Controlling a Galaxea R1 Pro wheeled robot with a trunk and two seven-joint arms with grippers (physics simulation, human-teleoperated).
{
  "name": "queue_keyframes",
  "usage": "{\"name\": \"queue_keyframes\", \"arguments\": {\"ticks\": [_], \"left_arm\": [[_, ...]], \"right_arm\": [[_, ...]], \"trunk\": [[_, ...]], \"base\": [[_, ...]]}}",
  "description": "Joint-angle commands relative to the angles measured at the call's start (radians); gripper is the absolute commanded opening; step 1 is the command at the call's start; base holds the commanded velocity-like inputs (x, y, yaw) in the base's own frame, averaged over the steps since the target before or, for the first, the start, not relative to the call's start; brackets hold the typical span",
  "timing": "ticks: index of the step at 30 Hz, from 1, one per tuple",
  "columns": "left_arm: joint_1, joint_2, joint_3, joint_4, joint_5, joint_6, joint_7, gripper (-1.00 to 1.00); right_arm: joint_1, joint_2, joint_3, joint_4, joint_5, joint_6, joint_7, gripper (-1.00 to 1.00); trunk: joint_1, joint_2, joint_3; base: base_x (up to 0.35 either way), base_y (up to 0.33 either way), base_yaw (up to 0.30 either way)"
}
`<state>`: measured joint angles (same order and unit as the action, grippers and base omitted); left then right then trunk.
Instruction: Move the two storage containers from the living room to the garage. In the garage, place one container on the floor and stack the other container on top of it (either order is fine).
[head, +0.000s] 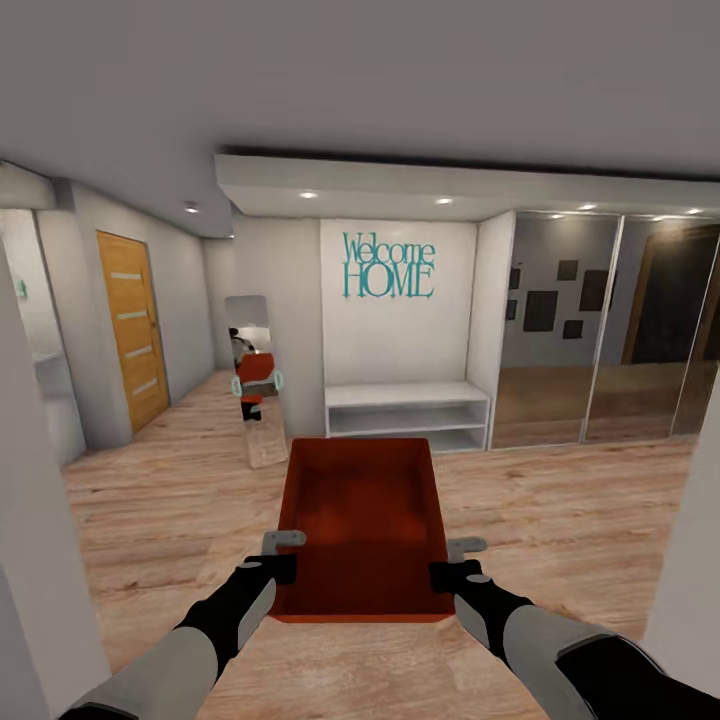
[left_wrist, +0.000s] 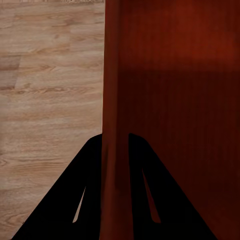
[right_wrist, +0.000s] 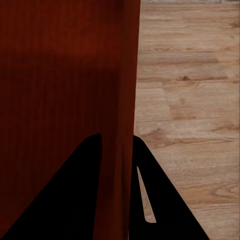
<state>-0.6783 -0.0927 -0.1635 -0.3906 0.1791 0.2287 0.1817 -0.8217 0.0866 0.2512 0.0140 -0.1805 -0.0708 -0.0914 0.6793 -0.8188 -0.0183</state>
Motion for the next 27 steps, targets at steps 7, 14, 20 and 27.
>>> {"name": "queue_keyframes", "arguments": {"ticks": [7, 14, 20, 27], "left_arm": [[-0.001, 0.002, 0.065, -0.011, 0.013, -0.003, 0.012, -1.0], [-0.001, 0.002, 0.001, -0.001, 0.013, -0.008, 0.01, -1.0], [-0.001, 0.003, 0.002, -0.001, 0.016, -0.009, 0.009, -1.0], [-0.001, 0.009, -0.01, -0.007, 0.018, -0.009, 0.009, -1.0]], "right_arm": [[-0.001, 0.0, -0.044, 0.003, -0.009, -0.003, -0.001, -1.0], [-0.001, 0.005, 0.015, 0.003, -0.008, -0.004, -0.003, -1.0], [-0.001, 0.005, 0.018, 0.003, -0.01, -0.007, -0.007, -1.0], [-0.001, 0.005, 0.014, 0.003, -0.01, -0.007, -0.003, -1.0]], "trunk": [[0.001, -0.001, -0.002], [0.001, -0.001, -0.002], [0.001, -0.001, -0.002], [0.001, -0.001, -0.002]], "base": [[0.322, 0.0, 0.001], [0.147, 0.0, 0.0], [0.276, 0.0, 0.0], [0.318, 0.0, 0.0]]}}
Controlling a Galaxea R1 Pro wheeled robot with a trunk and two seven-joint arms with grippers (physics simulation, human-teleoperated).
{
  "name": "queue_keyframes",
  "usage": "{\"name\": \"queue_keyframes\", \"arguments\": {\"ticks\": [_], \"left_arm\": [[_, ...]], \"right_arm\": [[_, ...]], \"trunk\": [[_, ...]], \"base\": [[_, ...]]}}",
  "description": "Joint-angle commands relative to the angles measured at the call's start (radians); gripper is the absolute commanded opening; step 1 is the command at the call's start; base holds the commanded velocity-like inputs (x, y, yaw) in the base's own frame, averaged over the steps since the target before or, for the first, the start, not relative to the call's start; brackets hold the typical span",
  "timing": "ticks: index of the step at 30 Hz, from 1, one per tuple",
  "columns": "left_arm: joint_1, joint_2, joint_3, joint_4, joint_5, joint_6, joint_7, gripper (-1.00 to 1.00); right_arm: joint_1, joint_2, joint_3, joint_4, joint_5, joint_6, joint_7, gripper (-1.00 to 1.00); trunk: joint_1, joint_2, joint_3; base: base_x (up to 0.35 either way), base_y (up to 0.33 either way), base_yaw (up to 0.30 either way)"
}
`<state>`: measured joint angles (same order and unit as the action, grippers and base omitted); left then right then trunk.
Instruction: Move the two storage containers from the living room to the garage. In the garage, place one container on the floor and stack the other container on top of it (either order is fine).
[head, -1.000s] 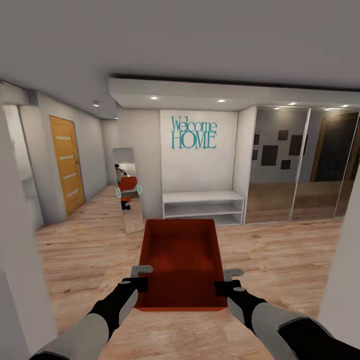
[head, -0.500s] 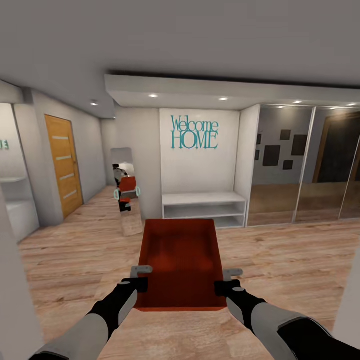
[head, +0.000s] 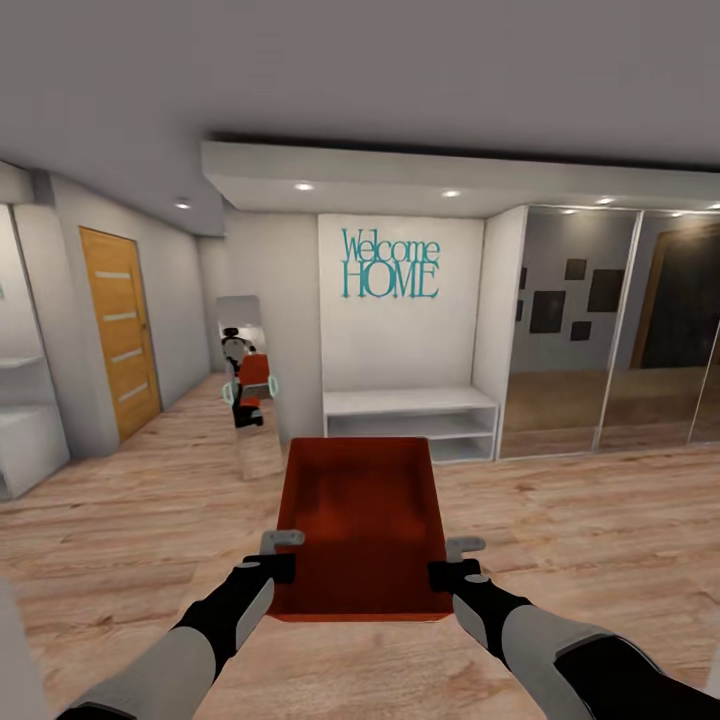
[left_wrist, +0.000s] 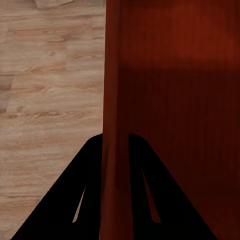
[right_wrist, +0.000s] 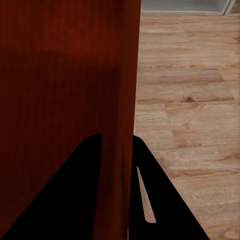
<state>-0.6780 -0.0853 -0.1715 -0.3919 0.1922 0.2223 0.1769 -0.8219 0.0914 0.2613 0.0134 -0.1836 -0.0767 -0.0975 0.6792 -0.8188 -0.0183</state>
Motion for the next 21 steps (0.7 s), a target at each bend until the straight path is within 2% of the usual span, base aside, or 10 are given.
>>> {"name": "queue_keyframes", "arguments": {"ticks": [1, 16, 17, 21], "left_arm": [[-0.002, 0.002, -0.003, -0.007, 0.005, -0.002, 0.013, -1.0], [-0.002, 0.002, -0.005, -0.006, 0.007, -0.003, 0.013, -1.0], [-0.002, 0.002, 0.073, -0.006, 0.003, -0.003, 0.013, -1.0], [-0.002, 0.002, 0.073, -0.006, 0.003, -0.003, 0.013, -1.0]], "right_arm": [[0.0, 0.001, 0.003, 0.003, -0.007, -0.001, 0.004, -1.0], [0.0, 0.001, 0.001, 0.003, -0.006, -0.002, 0.003, -1.0], [0.0, 0.001, -0.011, 0.003, -0.006, -0.002, 0.004, -1.0], [0.0, 0.0, -0.012, 0.003, -0.008, -0.001, 0.005, -1.0]], "trunk": [[0.001, -0.001, -0.002], [0.001, -0.001, -0.002], [0.001, -0.001, -0.002], [0.001, -0.001, -0.002]], "base": [[0.321, 0.0, 0.0], [0.322, 0.0, 0.0], [0.322, 0.0, 0.0], [0.322, 0.0, 0.0]]}}
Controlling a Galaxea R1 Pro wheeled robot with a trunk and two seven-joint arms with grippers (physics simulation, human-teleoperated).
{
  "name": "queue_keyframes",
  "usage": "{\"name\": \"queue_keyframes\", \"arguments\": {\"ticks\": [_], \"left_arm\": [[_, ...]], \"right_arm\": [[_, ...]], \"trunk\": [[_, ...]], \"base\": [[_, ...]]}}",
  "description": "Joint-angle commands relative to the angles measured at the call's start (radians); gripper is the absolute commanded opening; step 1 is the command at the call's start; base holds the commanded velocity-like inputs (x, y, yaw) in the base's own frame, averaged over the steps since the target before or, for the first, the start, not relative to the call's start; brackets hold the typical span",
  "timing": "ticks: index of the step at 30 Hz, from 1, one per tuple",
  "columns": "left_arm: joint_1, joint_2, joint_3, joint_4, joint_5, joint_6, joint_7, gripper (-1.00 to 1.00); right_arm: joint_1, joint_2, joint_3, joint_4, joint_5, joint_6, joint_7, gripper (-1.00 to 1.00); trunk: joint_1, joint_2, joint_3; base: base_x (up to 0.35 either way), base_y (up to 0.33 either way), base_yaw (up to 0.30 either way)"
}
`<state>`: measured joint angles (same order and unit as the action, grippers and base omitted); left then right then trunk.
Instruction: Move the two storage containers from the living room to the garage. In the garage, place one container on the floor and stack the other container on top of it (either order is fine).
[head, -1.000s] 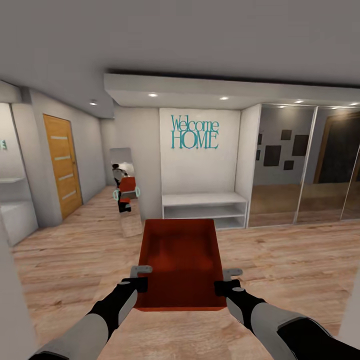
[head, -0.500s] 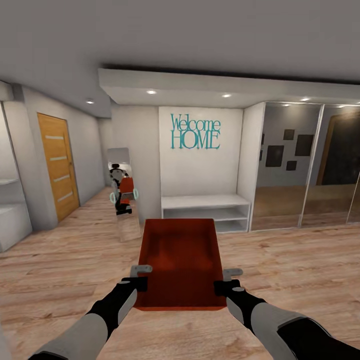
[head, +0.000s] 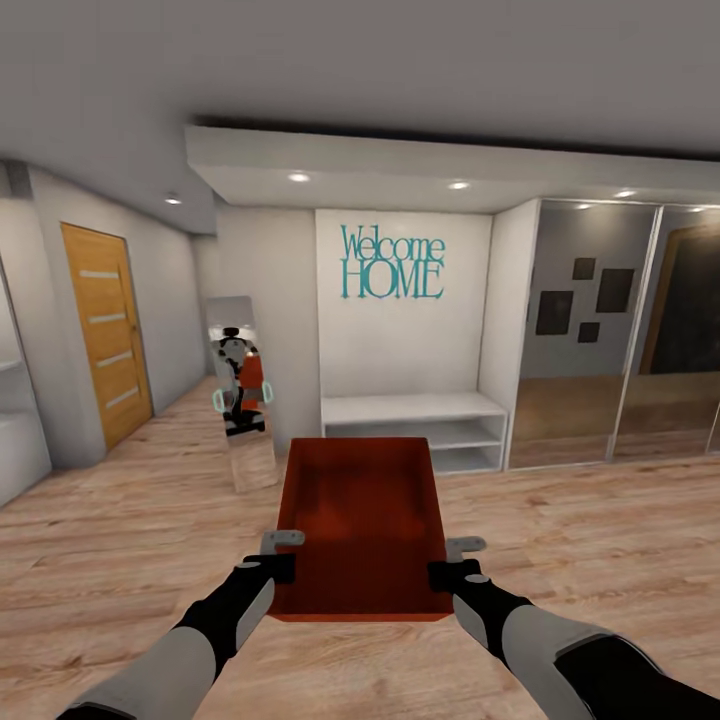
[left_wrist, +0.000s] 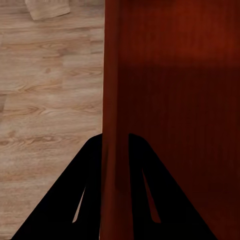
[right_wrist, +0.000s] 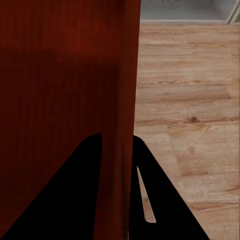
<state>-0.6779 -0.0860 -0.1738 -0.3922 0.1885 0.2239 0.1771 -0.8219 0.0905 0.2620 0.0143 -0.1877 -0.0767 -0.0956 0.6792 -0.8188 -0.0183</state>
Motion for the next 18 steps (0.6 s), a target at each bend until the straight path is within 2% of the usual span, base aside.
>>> {"name": "queue_keyframes", "arguments": {"ticks": [1, 10, 18], "left_arm": [[-0.002, 0.003, 0.076, -0.006, 0.006, -0.005, 0.013, -1.0], [-0.002, 0.003, 0.076, -0.007, 0.006, -0.005, 0.013, -1.0], [-0.002, 0.003, 0.076, -0.007, 0.006, -0.005, 0.013, -1.0]], "right_arm": [[0.0, 0.0, -0.013, 0.003, -0.005, -0.001, 0.003, -1.0], [0.0, 0.003, -0.013, 0.004, -0.007, 0.004, 0.002, -1.0], [0.0, 0.002, -0.013, 0.004, -0.007, 0.01, 0.004, -1.0]], "trunk": [[0.001, -0.001, -0.002], [0.001, -0.001, -0.002], [0.001, -0.001, -0.002]], "base": [[0.322, 0.0, 0.0], [0.322, 0.0, 0.016], [0.322, 0.0, 0.224]]}}
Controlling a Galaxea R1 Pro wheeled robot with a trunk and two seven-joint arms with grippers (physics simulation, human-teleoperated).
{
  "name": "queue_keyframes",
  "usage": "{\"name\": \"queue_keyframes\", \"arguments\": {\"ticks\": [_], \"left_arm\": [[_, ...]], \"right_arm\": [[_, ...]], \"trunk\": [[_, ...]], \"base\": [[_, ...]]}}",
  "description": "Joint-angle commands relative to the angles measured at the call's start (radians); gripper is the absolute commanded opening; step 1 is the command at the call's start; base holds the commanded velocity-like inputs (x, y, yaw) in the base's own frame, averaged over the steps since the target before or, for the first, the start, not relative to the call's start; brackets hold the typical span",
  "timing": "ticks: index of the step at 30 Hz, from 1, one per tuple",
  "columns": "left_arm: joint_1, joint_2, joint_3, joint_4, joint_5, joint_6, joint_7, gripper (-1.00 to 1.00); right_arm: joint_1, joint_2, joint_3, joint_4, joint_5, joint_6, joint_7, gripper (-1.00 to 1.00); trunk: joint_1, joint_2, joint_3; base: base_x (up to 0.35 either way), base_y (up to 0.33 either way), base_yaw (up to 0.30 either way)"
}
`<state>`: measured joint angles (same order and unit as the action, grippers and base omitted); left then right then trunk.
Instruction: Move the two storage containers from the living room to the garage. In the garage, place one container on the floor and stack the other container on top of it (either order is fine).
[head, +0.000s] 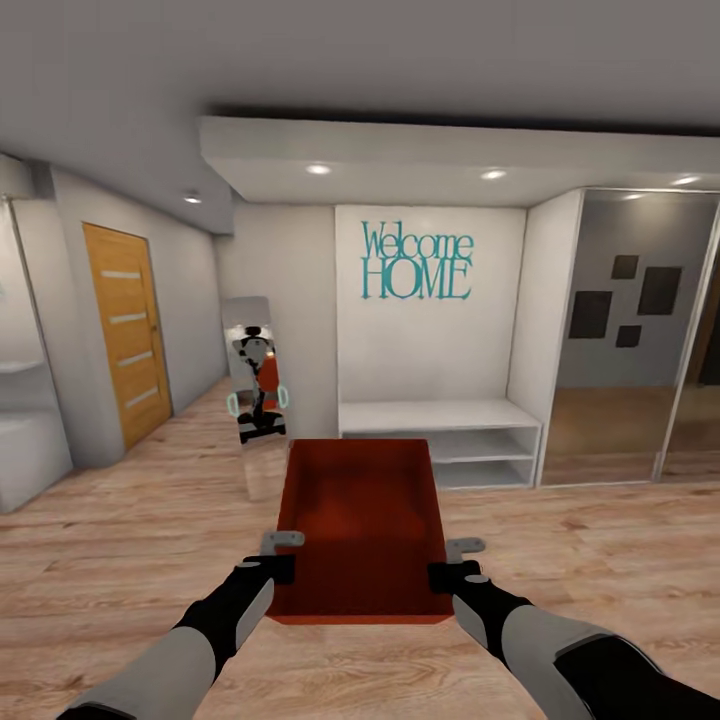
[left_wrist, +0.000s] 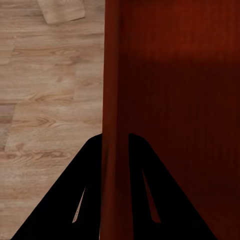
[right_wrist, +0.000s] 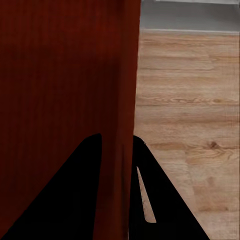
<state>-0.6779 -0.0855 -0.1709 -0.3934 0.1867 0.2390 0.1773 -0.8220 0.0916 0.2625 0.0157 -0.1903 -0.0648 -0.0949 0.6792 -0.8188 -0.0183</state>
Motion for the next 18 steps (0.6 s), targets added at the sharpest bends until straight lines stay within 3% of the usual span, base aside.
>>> {"name": "queue_keyframes", "arguments": {"ticks": [1, 18], "left_arm": [[-0.002, 0.003, 0.073, -0.005, 0.008, -0.02, 0.013, -1.0], [-0.002, 0.003, 0.073, -0.005, 0.008, -0.02, 0.013, -1.0]], "right_arm": [[0.0, 0.0, -0.014, 0.003, -0.005, -0.002, 0.003, -1.0], [0.0, 0.0, -0.014, 0.003, -0.005, -0.001, 0.001, -1.0]], "trunk": [[0.001, -0.001, -0.002], [0.001, -0.001, -0.002]], "base": [[0.322, 0.0, 0.262], [0.322, 0.0, 0.268]]}}
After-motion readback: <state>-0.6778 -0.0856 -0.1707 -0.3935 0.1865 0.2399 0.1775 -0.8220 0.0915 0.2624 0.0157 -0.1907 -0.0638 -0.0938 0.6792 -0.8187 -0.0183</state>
